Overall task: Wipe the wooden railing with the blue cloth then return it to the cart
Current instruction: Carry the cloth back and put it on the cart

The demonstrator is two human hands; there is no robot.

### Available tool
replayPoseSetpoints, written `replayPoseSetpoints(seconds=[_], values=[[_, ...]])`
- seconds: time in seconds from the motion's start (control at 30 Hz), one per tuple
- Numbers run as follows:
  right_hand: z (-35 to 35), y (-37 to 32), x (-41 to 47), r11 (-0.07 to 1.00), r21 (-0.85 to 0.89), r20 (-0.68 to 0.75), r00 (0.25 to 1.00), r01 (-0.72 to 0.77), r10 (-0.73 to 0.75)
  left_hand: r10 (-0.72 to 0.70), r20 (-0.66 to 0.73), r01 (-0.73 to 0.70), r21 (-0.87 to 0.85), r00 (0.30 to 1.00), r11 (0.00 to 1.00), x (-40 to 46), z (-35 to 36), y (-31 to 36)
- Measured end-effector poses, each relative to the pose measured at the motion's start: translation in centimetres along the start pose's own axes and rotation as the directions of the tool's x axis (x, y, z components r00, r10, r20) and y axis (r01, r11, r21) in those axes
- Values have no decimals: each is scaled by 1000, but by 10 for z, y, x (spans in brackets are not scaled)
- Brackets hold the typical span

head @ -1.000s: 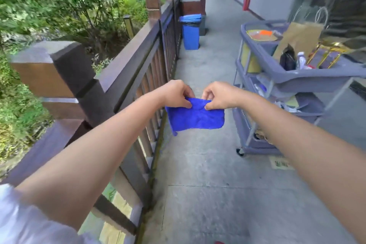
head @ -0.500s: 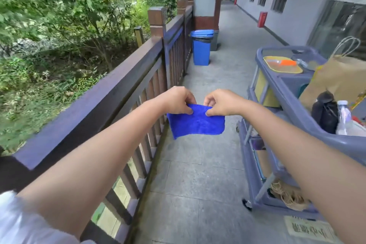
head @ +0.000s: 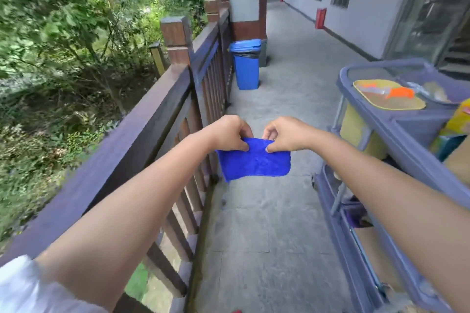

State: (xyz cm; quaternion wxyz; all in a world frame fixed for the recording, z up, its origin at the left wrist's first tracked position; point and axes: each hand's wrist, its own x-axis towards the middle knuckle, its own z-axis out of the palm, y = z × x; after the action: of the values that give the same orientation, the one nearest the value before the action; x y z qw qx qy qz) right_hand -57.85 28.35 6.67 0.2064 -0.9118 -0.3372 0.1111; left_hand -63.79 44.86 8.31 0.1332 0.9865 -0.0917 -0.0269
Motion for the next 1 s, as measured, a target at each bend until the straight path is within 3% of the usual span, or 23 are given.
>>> replayPoseSetpoints(seconds=[0.2,0.53,1.0], values=[[-40,28,104,997,13,-51,996,-72,73,83,5,-83,-27,997,996,111,-38,-58],[-61,101,257,989,64,-24,991,-132,133,110,65,-107,-56,992,993,266,-42,-135],[-166,265,451,964,120,-128,960,-236,250,177,33,-174,-71,984,982,559,-66,-175]])
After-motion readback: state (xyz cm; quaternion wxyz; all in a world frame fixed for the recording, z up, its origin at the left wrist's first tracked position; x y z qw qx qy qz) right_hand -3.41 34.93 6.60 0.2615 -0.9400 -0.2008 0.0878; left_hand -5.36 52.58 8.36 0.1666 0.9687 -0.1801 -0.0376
